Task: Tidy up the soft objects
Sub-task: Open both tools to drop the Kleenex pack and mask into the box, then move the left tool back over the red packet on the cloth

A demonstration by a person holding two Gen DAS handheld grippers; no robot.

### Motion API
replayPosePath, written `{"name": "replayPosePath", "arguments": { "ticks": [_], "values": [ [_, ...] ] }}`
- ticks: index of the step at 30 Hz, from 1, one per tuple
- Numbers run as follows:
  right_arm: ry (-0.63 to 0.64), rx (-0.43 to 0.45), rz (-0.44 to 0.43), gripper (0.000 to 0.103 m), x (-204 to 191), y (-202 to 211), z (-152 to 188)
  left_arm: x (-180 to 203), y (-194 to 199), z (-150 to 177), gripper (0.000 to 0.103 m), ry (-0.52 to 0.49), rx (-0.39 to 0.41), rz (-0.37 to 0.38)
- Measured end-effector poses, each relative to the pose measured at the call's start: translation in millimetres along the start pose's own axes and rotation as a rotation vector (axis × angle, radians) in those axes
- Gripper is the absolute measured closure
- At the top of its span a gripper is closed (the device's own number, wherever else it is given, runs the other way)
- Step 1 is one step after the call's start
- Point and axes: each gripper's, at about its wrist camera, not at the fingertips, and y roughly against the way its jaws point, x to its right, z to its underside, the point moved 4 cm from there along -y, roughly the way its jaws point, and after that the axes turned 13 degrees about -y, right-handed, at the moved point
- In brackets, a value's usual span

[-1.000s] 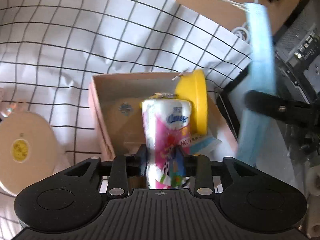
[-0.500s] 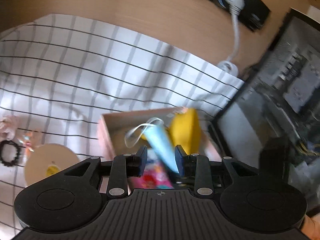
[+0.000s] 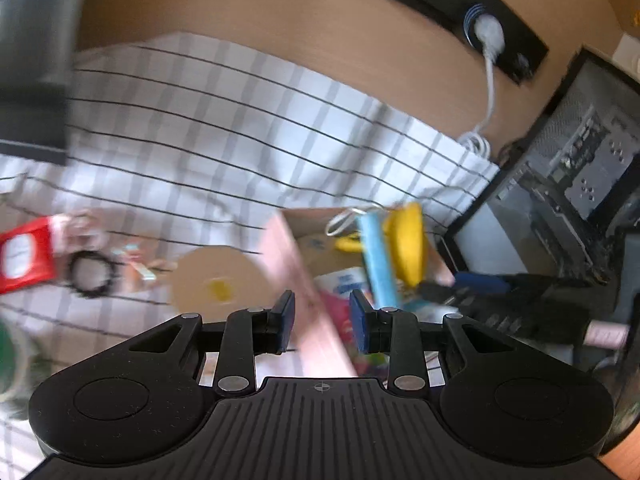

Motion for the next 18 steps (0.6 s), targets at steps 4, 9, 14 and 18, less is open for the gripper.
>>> {"name": "replayPosePath", "arguments": {
  "ticks": [4, 9, 14, 18],
  "values": [
    [0.031, 0.023, -0.032, 0.046, -38.1, 18.3, -16.5, -44.7, 46.1, 12.0, 0.070, 0.026, 0.057, -0.052],
    [0.068, 0.043, -0.111, 0.045, -124.6, 30.3, -40.8, -119.2, 104.3, 20.6, 0.070, 0.081, 0.120, -0.178],
    [0.095, 0.040, -0.218, 0.045, -223.5, 37.6, -63.6, -196.0, 164.9, 31.7, 0.070, 0.159, 0.136, -0.321],
    [0.171, 0.069, -0.283, 0.045, -296.3, 50.2, -76.7, -237.7, 204.7, 36.3, 0.070, 0.195, 0.165, -0.383]
  ]
}}
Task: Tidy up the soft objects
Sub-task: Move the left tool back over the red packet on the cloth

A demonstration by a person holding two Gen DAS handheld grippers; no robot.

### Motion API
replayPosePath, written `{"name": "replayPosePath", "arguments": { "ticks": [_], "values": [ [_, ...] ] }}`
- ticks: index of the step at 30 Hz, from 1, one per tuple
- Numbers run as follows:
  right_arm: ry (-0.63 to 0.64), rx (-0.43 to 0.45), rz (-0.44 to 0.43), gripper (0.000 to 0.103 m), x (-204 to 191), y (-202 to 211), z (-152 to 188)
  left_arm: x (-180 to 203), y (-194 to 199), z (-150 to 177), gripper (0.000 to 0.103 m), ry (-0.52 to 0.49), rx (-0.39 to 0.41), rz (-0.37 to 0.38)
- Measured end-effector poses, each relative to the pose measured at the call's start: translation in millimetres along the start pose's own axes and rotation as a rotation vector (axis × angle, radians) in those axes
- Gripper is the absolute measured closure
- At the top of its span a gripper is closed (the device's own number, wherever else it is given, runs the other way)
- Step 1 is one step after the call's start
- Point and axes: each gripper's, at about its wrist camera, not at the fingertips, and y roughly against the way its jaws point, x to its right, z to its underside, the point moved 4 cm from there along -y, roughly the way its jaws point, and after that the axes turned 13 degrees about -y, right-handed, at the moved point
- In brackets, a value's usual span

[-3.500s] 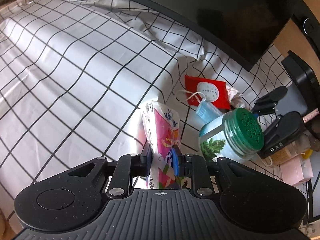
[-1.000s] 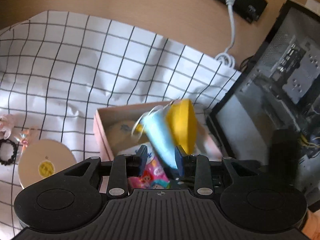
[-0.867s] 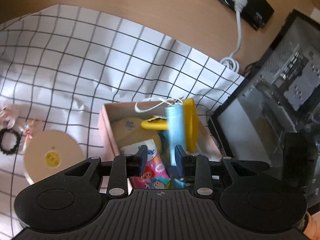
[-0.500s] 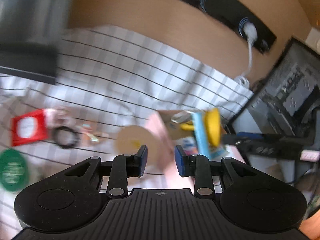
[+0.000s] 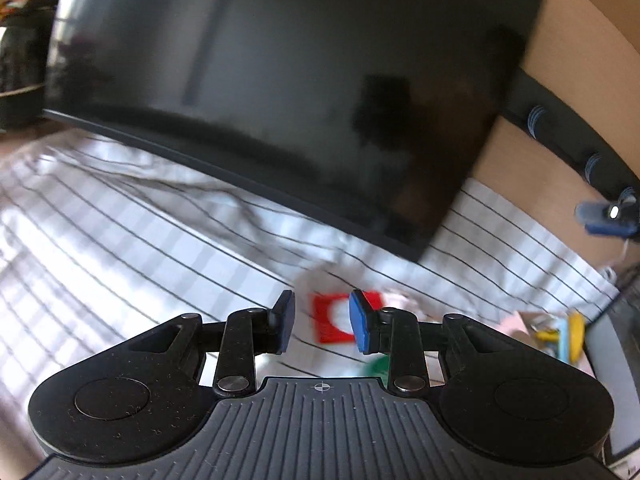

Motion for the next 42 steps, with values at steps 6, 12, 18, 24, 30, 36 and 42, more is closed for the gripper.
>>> {"name": "replayPosePath", "arguments": {
  "ticks": [6, 12, 18, 24, 30, 36, 42],
  "values": [
    [0.058, 0.057, -0.073, 0.045, -58.2, 3.1, -29.3, -28.8, 13.0, -11.3, 0.070, -0.066, 0.006, -0.009],
    [0.149, -0.019, -0.056, 0.038, -52.5, -9.6, -27.3, -17.0, -7.1, -25.2, 0.070, -0.207, -0.028, 0.087],
    [0.181, -0.115, 0.046, 0.038, 3.8, -46.5, -12.6, 13.8, -71.7, -37.0, 0.070, -0.313, -0.169, 0.211],
    [0.113, -0.163, 0.098, 0.038, 61.4, -76.5, -4.4, 51.4, -175.0, -39.2, 0.070, -0.428, -0.328, 0.325],
    [0.106, -0.241, 0.126, 0.038, 98.2, -107.3, 18.4, 52.2, -248.2, -25.1, 0.070, -0.471, -0.379, 0.316],
    [0.085, -0.320, 0.114, 0.038, 107.0, -132.8, 34.2, 40.1, -266.1, -7.2, 0.070, -0.427, -0.526, 0.428],
    [0.065, -0.346, 0.095, 0.038, 103.3, -144.8, 41.0, 67.6, -239.4, 14.2, 0.070, -0.652, -0.600, 0.477]
  ]
}}
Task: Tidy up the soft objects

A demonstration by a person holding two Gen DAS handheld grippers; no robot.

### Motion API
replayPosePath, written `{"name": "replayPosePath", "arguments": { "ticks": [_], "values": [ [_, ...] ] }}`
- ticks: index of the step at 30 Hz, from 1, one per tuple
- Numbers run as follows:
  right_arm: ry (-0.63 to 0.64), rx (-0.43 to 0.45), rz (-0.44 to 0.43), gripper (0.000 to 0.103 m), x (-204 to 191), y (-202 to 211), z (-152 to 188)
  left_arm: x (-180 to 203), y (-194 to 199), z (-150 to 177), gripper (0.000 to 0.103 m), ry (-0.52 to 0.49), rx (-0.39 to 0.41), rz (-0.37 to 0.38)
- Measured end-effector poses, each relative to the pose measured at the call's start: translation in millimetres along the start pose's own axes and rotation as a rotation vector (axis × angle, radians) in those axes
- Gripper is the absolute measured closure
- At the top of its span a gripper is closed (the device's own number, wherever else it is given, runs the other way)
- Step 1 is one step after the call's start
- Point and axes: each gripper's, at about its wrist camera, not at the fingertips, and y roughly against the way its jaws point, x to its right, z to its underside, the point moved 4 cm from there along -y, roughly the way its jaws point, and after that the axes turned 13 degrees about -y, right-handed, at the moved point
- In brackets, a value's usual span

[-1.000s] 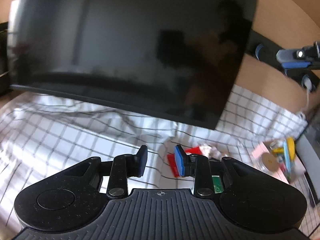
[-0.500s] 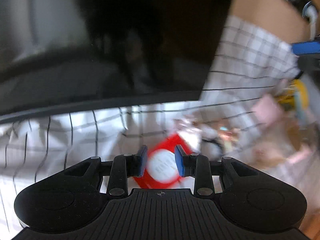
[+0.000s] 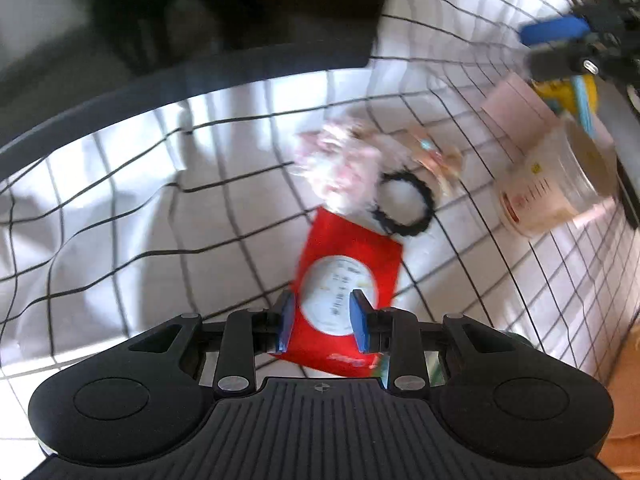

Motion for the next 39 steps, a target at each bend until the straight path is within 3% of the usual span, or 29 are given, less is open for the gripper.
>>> {"name": "replayPosePath", "arguments": {
  "ticks": [5, 16, 19, 24, 27, 30, 34, 39],
  "values": [
    [0.008, -0.019, -0.004, 0.038, -2.8, 0.5, 6.6, 7.5, -3.7, -19.2, 0.070, -0.010, 0.000, -0.053],
    [-0.064, -0.038, -0.009, 0.038, 8.5, 3.6, 11.8, 56.6, -32.5, -55.3, 0.070, -0.312, -0.176, -0.123],
    [-0.074, -0.032, -0.007, 0.038, 9.9, 5.3, 11.8, 67.5, -43.2, -59.8, 0.070, -0.348, -0.214, -0.131],
    [-0.120, -0.038, -0.022, 0.038, 13.5, 4.4, 12.5, 73.4, -49.4, -63.3, 0.069, -0.403, -0.255, -0.220],
    [-0.126, -0.039, -0.023, 0.038, 14.4, 4.4, 14.3, 56.3, -44.7, -58.2, 0.070, -0.381, -0.246, -0.309],
    [-0.135, -0.038, -0.023, 0.038, 16.7, 5.0, 15.1, 34.8, -29.4, -47.7, 0.071, -0.336, -0.187, -0.376],
    [-0.146, -0.043, -0.029, 0.038, 18.2, 3.7, 15.6, 11.6, -2.4, -30.8, 0.070, -0.186, -0.096, -0.319],
    [-0.157, -0.063, -0.046, 0.038, 13.1, -2.3, 16.3, 1.8, -7.0, -15.5, 0.071, -0.066, -0.092, -0.302]
  ]
}}
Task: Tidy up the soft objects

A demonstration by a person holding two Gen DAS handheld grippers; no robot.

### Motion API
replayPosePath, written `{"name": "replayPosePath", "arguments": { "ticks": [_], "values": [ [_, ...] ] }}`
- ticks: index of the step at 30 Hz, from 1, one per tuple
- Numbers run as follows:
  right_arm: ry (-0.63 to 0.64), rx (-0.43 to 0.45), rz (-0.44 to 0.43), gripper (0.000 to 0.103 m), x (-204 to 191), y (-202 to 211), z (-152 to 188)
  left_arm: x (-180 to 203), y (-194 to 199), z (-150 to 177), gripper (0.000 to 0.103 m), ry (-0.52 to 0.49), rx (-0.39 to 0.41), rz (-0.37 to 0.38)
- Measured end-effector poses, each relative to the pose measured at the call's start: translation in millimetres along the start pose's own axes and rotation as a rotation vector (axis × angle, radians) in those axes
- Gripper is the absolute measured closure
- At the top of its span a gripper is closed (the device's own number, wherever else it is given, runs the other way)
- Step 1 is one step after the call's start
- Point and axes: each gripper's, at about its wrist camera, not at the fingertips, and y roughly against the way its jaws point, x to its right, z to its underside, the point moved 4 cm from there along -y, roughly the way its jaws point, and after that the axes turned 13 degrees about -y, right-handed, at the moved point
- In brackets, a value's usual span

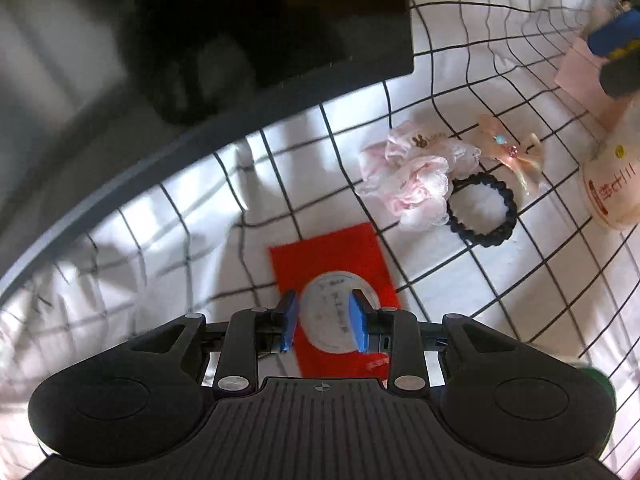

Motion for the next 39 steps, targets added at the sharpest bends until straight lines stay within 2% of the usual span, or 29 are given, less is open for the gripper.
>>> {"name": "replayPosePath", "arguments": {
  "ticks": [1, 4, 6, 8, 10, 13, 15, 17, 18, 19, 20, 21, 26, 28, 30, 33, 36, 39],
  "values": [
    [0.004, -0.001, -0.002, 0.038, -1.4, -0.3, 0.5, 2.3, -3.4, -0.1, 0.070, 0.025, 0.004, 0.035],
    [0.013, 0.000, 0.001, 0.038, -3.0, 0.9, 1.8, 7.5, -1.8, -1.7, 0.050, 0.064, 0.045, 0.111],
    [0.007, 0.001, 0.005, 0.038, -1.3, 1.1, 1.1, 9.7, -1.1, -1.8, 0.048, 0.072, 0.052, 0.132],
    [-0.006, 0.003, 0.004, 0.038, 1.1, 1.1, 0.2, 10.5, -2.0, -4.8, 0.049, 0.068, 0.048, 0.120],
    [-0.014, 0.002, -0.003, 0.038, 2.5, 1.3, 0.2, 9.5, 0.2, -4.8, 0.053, 0.053, 0.043, 0.047],
    [-0.016, -0.004, -0.004, 0.038, 2.9, -1.1, 1.7, 6.9, -4.4, -3.0, 0.053, 0.030, 0.024, -0.059],
    [-0.018, -0.011, -0.008, 0.038, 1.9, -3.6, 1.6, 0.9, -7.1, 2.0, 0.053, 0.071, 0.010, -0.055],
    [-0.016, -0.013, -0.016, 0.038, 0.4, -4.0, 1.9, -5.3, -12.1, 6.8, 0.053, 0.135, 0.015, -0.013],
    [-0.013, -0.014, -0.018, 0.038, -0.5, -3.7, 2.1, -8.4, -13.5, 8.9, 0.048, 0.180, 0.030, 0.024],
    [-0.010, -0.013, -0.017, 0.038, -1.2, -3.2, 2.4, -10.5, -15.4, 10.0, 0.048, 0.225, 0.044, 0.064],
    [-0.006, -0.012, -0.014, 0.038, -1.6, -2.7, 2.3, -10.9, -16.1, 10.8, 0.046, 0.255, 0.056, 0.094],
    [-0.006, -0.011, -0.011, 0.038, -1.4, -2.2, 2.1, -10.1, -16.4, 9.5, 0.040, 0.260, 0.064, 0.107],
    [-0.020, -0.005, -0.002, 0.038, 2.2, -2.0, 1.2, 1.8, -18.5, 2.4, 0.024, 0.187, 0.050, 0.099],
    [-0.023, -0.007, 0.004, 0.038, 2.2, -3.6, 2.1, 8.5, -20.3, -0.9, 0.012, 0.176, 0.046, 0.101],
    [-0.018, -0.002, 0.015, 0.038, 1.4, -3.7, 3.7, 16.8, -25.4, -4.2, 0.008, 0.152, 0.037, 0.089],
    [0.006, 0.030, 0.044, 0.038, 0.3, -0.8, 4.5, 17.0, -30.6, -7.1, 0.008, 0.151, 0.028, 0.090],
    [0.020, 0.106, 0.096, 0.038, 2.8, 4.2, 0.3, 13.1, -28.4, -3.6, 0.009, 0.164, 0.041, 0.096],
    [0.005, 0.118, 0.098, 0.038, 7.0, 6.3, -5.8, 10.9, -23.1, 0.8, 0.014, 0.184, 0.053, 0.058]
  ]
}}
